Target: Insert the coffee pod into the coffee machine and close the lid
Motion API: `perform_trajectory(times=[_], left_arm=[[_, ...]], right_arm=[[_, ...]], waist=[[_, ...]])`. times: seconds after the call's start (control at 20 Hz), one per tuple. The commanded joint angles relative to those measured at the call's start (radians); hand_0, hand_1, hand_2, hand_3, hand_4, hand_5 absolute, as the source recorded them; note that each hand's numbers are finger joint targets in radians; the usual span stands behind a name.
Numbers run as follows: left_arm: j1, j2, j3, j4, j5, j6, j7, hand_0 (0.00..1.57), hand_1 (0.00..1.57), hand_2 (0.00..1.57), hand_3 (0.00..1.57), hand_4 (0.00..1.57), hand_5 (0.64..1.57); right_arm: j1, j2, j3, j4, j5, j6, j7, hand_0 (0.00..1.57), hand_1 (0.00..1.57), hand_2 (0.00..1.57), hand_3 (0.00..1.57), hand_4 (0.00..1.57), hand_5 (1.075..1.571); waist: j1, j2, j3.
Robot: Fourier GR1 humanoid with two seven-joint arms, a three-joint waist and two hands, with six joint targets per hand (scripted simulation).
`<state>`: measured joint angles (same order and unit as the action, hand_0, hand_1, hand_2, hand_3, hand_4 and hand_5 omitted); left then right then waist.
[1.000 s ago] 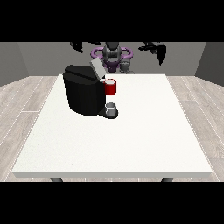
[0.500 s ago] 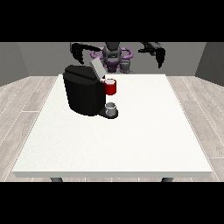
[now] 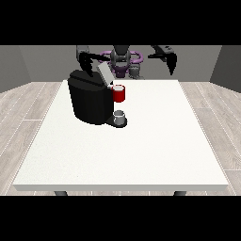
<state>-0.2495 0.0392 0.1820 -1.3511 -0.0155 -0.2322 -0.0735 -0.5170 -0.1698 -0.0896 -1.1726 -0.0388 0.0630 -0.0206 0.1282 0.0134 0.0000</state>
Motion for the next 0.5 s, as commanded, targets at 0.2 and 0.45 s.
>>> perform_trajectory(times=[0.2,0.45], left_arm=[[0.005,0.065,0.020,-0.051,0.070,-0.028,0.035,0.00,0.00,0.00,0.00,0.12,1.571],[-0.078,0.084,0.028,-0.040,0.057,0.017,0.054,0.00,0.00,0.00,0.00,0.00,1.571]], right_arm=[[-0.090,-0.007,-0.011,0.085,0.024,0.007,-0.004,0.00,0.00,0.00,0.00,0.00,1.571],[-0.156,0.018,-0.006,0.127,0.046,-0.024,-0.039,0.00,0.00,0.00,0.00,0.00,1.571]], waist=[[-0.005,0.031,0.0000],[0.003,0.088,0.0000]])
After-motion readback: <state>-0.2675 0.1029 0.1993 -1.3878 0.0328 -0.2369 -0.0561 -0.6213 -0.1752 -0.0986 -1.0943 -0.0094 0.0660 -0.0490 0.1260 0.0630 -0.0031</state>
